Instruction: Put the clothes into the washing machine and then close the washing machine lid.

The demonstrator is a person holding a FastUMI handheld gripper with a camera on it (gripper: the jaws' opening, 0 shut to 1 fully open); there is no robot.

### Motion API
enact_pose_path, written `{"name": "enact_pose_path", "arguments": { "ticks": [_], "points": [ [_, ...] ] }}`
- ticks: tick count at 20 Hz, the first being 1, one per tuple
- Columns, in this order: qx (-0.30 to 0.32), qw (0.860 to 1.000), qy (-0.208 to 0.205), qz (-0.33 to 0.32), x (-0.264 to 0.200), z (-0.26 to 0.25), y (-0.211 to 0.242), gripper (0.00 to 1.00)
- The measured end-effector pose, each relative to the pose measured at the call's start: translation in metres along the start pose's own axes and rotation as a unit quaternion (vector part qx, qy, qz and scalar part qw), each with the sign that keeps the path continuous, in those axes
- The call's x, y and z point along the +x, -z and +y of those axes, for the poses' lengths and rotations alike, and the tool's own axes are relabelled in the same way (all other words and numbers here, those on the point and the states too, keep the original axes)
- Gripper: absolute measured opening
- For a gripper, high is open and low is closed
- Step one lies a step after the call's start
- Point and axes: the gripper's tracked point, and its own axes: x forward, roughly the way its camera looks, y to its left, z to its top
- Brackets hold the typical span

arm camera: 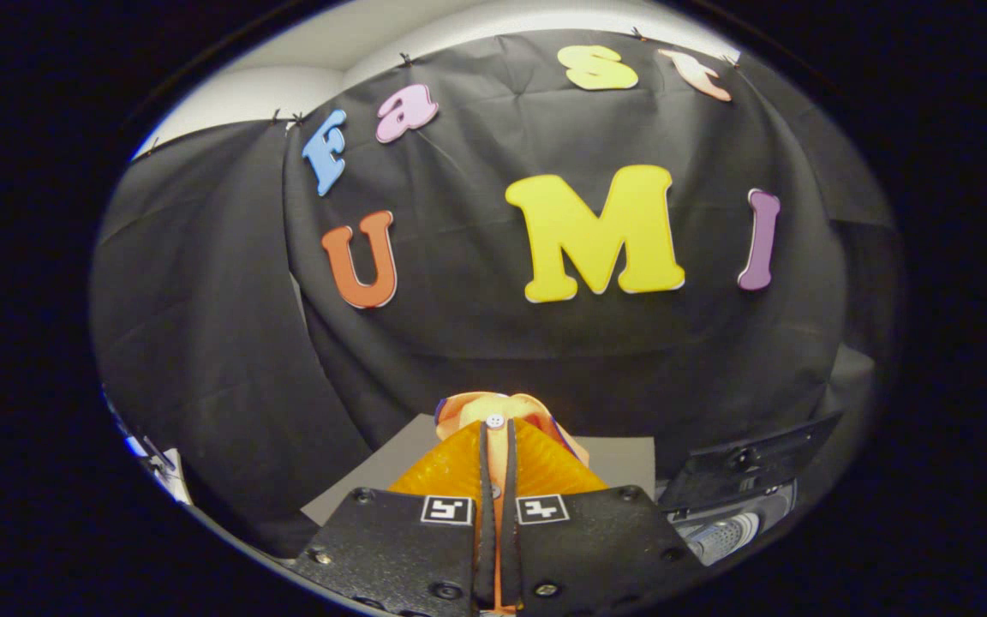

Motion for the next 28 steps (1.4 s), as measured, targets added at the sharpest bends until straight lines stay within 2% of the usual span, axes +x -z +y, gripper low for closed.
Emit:
{"name": "enact_pose_path", "arguments": {
  "ticks": [4,7,14,21,28],
  "points": [
    [0.004,0.999,0.016,-0.046,-0.050,-0.014,-0.046,0.06],
    [-0.008,0.996,0.049,-0.078,-0.087,-0.043,-0.079,0.06],
    [-0.014,0.987,0.125,-0.103,-0.152,-0.136,-0.111,0.06],
    [-0.003,0.983,0.166,-0.084,-0.167,-0.229,-0.088,0.06],
    [0.015,0.986,0.167,-0.013,-0.135,-0.288,-0.011,0.06]
  ]
}}
